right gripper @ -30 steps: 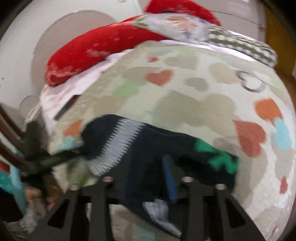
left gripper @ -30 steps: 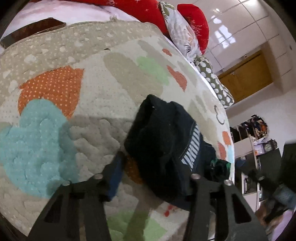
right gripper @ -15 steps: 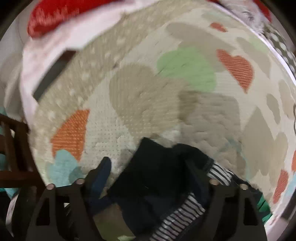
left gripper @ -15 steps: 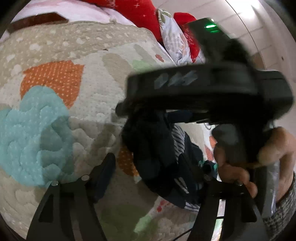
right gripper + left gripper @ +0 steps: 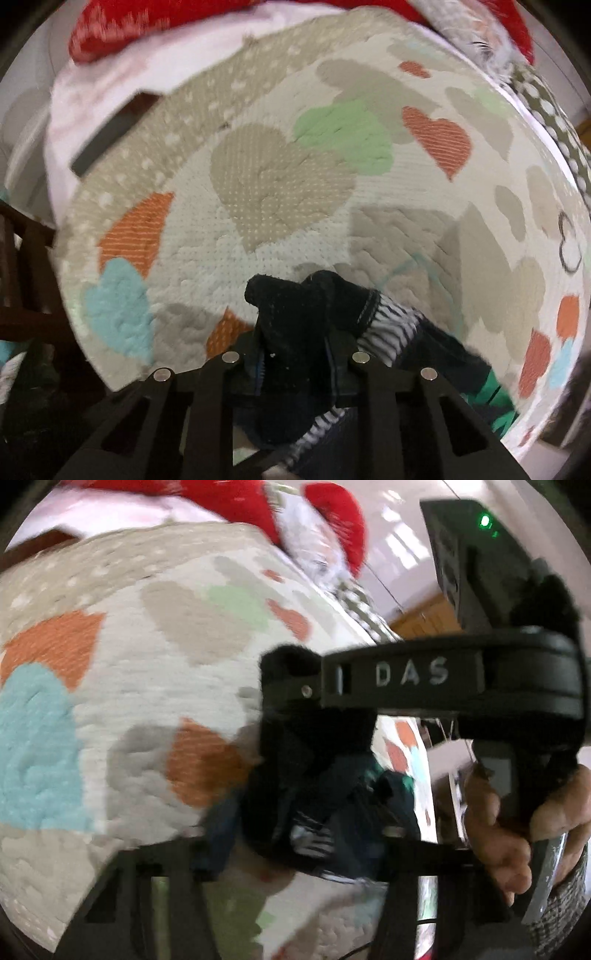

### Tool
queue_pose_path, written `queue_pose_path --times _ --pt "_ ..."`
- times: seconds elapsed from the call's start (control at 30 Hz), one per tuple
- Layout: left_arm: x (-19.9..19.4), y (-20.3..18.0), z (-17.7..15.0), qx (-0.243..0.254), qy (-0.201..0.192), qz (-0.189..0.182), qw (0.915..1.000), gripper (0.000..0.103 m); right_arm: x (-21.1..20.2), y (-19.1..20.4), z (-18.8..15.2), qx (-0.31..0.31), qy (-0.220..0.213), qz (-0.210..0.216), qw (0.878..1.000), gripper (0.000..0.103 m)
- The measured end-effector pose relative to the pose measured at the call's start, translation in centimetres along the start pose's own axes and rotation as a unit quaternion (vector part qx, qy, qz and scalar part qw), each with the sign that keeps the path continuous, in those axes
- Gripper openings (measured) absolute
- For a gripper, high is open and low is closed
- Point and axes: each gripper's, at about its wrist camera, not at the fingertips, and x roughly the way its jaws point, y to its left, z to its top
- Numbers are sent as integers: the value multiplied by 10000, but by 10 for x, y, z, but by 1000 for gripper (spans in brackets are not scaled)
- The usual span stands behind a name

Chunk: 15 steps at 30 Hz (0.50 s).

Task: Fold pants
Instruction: 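Fold the pants in half with the right gripper toward the left gripper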

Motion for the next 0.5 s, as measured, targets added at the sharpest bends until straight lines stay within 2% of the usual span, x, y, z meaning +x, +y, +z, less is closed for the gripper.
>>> queue_pose_path --times 0.03,0.17,0.3,0.43,0.5 --pt "-1 -12 -2 173 18 39 9998 30 -9 -5 -7 80 -131 98 9998 25" --pt "-11 -57 -9 629 -2 -62 9980 30 -58 -29 -39 325 -732 435 9958 25" --pt "1 -101 -20 1137 227 -154 9931 31 -98 -74 -75 753 -1252 866 9855 25" --pt "11 -129 -32 1431 524 -264 9880 33 -104 -137 -132 1479 -1655 1195 9677 26" --pt "13 -133 -33 1452 604 -271 9872 36 -96 -165 -155 1844 -1713 1272 9594 32"
